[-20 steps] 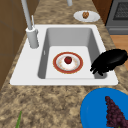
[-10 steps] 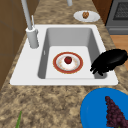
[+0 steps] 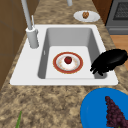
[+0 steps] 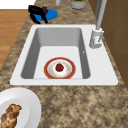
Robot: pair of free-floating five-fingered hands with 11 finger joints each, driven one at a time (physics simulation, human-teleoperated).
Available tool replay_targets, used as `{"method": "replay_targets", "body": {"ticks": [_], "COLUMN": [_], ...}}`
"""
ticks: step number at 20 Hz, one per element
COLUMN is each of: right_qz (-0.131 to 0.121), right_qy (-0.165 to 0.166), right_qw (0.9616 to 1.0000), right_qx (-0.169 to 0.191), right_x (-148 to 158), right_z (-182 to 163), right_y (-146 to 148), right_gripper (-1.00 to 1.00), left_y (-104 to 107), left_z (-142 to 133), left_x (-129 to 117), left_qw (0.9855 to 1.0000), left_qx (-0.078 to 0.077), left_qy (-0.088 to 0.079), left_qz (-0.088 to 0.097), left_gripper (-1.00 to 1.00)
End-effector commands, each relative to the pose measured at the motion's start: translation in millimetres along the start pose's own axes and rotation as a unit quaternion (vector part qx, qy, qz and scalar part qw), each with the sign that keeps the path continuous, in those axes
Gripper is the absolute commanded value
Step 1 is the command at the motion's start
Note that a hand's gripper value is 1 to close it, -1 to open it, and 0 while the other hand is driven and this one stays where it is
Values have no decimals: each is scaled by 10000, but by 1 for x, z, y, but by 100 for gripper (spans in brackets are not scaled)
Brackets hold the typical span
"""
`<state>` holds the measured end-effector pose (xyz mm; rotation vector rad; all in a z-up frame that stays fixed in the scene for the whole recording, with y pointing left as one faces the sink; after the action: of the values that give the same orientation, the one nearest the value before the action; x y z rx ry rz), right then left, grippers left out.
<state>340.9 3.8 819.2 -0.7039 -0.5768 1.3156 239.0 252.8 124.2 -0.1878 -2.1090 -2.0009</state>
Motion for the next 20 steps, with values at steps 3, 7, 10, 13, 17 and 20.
{"method": "replay_targets", "body": {"ticks": [3, 7, 10, 13, 17, 20], "right_qz": [-33, -97, -225, -282, -145, -192], "right_qy": [-24, -71, -167, -141, -75, -22], "right_qw": [9998, 9992, 9981, 9960, 9952, 9944], "right_qx": [-210, -384, -544, -835, -964, -1039], "right_x": [11, 18, 28, 40, 58, 74], "right_z": [-37, -60, -65, -78, -100, -110], "right_y": [-28, -49, -53, -64, -60, -42], "right_gripper": [100, 100, 100, 100, 100, 100], "left_y": [0, 0, 0, 0, 0, 0], "left_z": [0, 0, 0, 0, 0, 0], "left_x": [0, 0, 0, 0, 0, 0], "left_qw": [10000, 10000, 10000, 10000, 10000, 10000], "left_qx": [0, 0, 0, 0, 0, 0], "left_qy": [0, 0, 0, 0, 0, 0], "left_qz": [0, 0, 0, 0, 0, 0], "left_gripper": [0, 0, 0, 0, 0, 0]}}
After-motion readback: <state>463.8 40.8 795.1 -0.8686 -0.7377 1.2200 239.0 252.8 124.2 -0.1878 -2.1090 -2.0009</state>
